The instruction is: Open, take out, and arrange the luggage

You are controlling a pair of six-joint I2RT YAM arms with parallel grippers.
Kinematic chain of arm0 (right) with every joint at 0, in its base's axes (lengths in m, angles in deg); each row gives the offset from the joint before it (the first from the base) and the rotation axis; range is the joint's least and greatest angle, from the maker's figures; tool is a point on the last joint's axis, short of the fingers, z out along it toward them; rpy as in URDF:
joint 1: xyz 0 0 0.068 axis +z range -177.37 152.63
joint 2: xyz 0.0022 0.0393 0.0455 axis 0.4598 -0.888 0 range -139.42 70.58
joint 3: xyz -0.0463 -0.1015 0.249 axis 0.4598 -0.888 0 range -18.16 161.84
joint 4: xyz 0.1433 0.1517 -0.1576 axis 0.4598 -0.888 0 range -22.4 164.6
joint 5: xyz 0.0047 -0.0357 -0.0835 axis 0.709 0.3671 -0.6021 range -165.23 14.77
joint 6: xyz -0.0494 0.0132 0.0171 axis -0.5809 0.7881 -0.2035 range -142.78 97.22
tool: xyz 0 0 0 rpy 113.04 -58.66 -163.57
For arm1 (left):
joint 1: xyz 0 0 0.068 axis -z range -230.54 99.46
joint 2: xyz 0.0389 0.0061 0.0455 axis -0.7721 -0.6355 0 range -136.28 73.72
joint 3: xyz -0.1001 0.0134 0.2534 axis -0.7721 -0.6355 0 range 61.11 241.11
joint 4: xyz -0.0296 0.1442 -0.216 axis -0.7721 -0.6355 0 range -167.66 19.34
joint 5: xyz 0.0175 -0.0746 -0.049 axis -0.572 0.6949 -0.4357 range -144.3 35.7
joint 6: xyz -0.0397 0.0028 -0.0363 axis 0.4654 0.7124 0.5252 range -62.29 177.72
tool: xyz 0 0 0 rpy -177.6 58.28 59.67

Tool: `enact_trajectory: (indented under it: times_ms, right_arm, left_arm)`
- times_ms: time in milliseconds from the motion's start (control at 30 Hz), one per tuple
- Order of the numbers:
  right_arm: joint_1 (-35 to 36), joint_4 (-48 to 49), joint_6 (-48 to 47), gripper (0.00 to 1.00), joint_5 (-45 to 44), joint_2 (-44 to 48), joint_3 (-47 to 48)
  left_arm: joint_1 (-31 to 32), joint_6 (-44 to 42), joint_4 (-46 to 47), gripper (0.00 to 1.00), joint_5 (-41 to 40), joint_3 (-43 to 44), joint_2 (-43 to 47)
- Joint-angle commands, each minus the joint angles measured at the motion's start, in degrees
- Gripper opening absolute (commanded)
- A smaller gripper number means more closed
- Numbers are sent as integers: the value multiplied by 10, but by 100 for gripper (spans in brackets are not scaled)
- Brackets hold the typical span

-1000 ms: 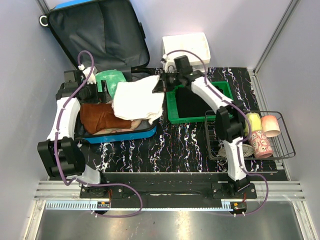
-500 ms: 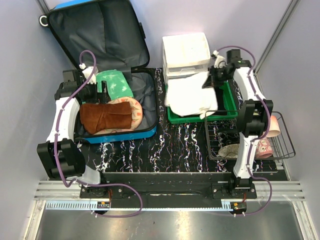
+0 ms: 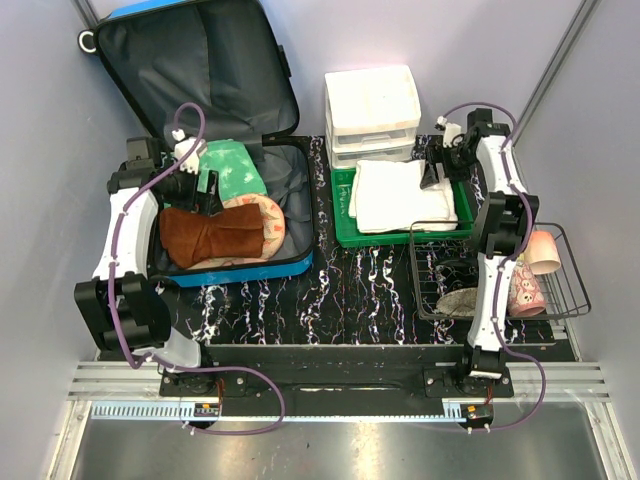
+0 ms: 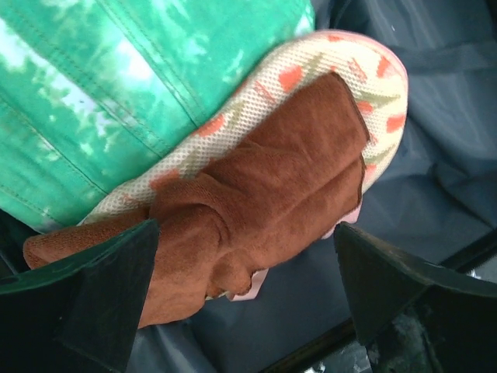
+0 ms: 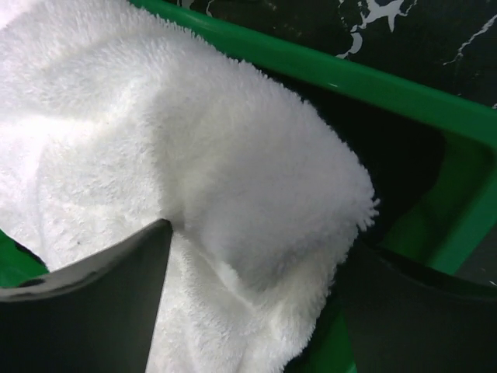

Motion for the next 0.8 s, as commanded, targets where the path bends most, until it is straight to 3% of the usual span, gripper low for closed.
enact_trajectory:
  times_ms: [0,267,400,533,633,767]
  right_arm:
    - [3,2,11,92,-11,75,6]
    - [74,215,120,92,72,253,-191]
    - [128,344,177,92,155,298,-291]
    - [178,484,253,91,184,306,-341]
    - [217,520,270,92,166,306,-358]
    - [232,492,248,90,95,302,-354]
  left_arm:
    - [-3,-144,-84,99,78,50,-2]
    - [34,-398,-222,95,121,152,-93]
    - [66,-449,-219,92,116,190,-150]
    - [89,-468,-198,91,116,217,-201]
    - [95,-482,-190,90,95,209,-223]
    - [115,-494,-187,89,73,191,-233]
